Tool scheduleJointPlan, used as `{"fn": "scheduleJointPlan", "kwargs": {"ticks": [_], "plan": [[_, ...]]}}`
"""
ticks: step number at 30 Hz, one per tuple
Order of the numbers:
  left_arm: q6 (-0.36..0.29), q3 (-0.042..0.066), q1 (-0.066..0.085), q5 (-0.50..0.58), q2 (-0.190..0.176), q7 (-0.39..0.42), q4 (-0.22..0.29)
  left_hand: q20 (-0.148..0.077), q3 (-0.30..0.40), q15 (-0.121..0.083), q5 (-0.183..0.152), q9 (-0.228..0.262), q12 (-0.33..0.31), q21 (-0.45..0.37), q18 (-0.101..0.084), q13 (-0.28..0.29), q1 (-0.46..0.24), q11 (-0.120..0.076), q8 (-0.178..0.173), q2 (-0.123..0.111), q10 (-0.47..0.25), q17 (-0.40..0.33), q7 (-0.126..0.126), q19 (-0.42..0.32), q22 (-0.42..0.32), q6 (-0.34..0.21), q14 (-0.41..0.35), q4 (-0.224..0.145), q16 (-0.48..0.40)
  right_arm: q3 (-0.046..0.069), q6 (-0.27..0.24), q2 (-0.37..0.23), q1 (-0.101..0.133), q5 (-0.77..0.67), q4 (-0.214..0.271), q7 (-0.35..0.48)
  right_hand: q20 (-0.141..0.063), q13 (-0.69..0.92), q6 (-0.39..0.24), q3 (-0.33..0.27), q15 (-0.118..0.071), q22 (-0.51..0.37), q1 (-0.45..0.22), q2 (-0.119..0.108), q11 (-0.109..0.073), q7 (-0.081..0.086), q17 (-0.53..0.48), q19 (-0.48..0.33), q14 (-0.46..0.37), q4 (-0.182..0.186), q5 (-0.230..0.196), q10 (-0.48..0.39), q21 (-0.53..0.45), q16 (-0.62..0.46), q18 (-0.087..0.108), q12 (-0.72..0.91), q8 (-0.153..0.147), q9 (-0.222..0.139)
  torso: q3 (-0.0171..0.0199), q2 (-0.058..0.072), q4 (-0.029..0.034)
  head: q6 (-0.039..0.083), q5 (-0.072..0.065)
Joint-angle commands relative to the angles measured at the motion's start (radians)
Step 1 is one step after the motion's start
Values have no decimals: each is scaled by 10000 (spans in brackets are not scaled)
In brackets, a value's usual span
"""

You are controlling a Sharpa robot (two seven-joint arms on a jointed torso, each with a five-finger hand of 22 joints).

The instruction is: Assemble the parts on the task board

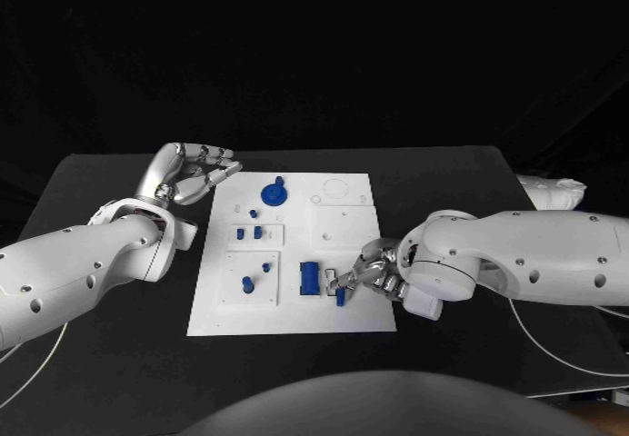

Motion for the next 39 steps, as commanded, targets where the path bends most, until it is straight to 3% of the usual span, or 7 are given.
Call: {"fn": "scheduleJointPlan", "kwargs": {"ticks": [1, 12, 17, 22, 28, 39], "plan": [[134, 7, -4, -29, 32, 64, 8, 27, -66, 13, 63, 1, 36, -32, -4, -9, 11, -32, -17, 93, 68, 1742, -21, 357, 2234, -25, 802, 4, -53, -58, 444, 81, -65, 58, -48, -902, -40, 2629, -216, -78, -22, 2630, 94, 76, 21, 49, 2635, 1029, 1042, -8, -60, 1048, 45, 41, -67, -34, -118, -67, -2, -3, 1, 1, 2], [145, 6, -7, -29, 40, 59, 9, 26, -84, 11, 63, 4, 40, -52, 0, -8, 23, -35, -13, 110, 76, 1739, -25, 346, 2228, -14, 801, 5, -55, -58, 668, 291, -65, 88, -260, -1052, 38, 2629, -493, -128, 62, 2630, 309, -22, 110, 140, 2635, 1029, 1042, -192, -376, 1048, 45, 41, -67, -34, -102, -56, -1, -1, 4, 1, -19], [149, 6, -9, -31, 40, 59, 11, 26, -84, 11, 63, 4, 40, -52, 0, -8, 23, -35, -13, 110, 76, 1739, -25, 346, 2228, -14, 801, 5, -55, -58, 601, 314, -66, 95, -293, -1069, 91, 2629, -806, 43, 122, 2630, 643, 166, 181, 219, 2635, 1029, 1042, -389, -334, 1048, 45, 41, -67, -34, -108, -62, 0, -2, -1, 1, -19], [151, 6, -11, -32, 38, 58, 12, 26, -84, 11, 63, 4, 40, -52, 0, -8, 23, -35, -13, 110, 76, 1739, -25, 346, 2228, -14, 801, 5, -55, -58, 455, 310, -67, 82, -293, -1071, 159, 2629, -1158, 624, 195, 2630, 1537, 538, 264, 313, 2635, 1029, 1042, -981, -123, 1048, 45, 41, -67, -34, -136, -116, 3, 0, 1, 1, -23], [154, 6, -13, -33, 38, 55, 11, 26, -90, 11, 63, 4, 40, -47, -1, -9, 29, -35, -14, 117, 77, 1745, -25, 349, 2230, -12, 802, 4, -49, -58, 378, 267, -68, 17, -268, -1091, 195, 2629, -1262, 860, 218, 2630, 1920, 571, 273, 303, 2635, 1029, 1042, -1317, 23, 1048, 45, 41, -67, -34, 29, -66, 3, 6, -2, 1, -27], [163, 5, -22, -33, 38, 52, -1, 26, -90, 11, 63, 4, 40, -47, -1, -9, 29, -35, -14, 117, 77, 1745, -25, 349, 2230, -12, 802, 4, -49, -58, -125, 95, -78, -151, -196, -949, 189, 2629, -1352, 844, 200, 2630, 1926, 517, 249, 280, 2635, 1029, 1042, -1378, 57, 1048, 45, 41, -67, -34, 289, 63, 7, -1, -1, 1, -30]]}}
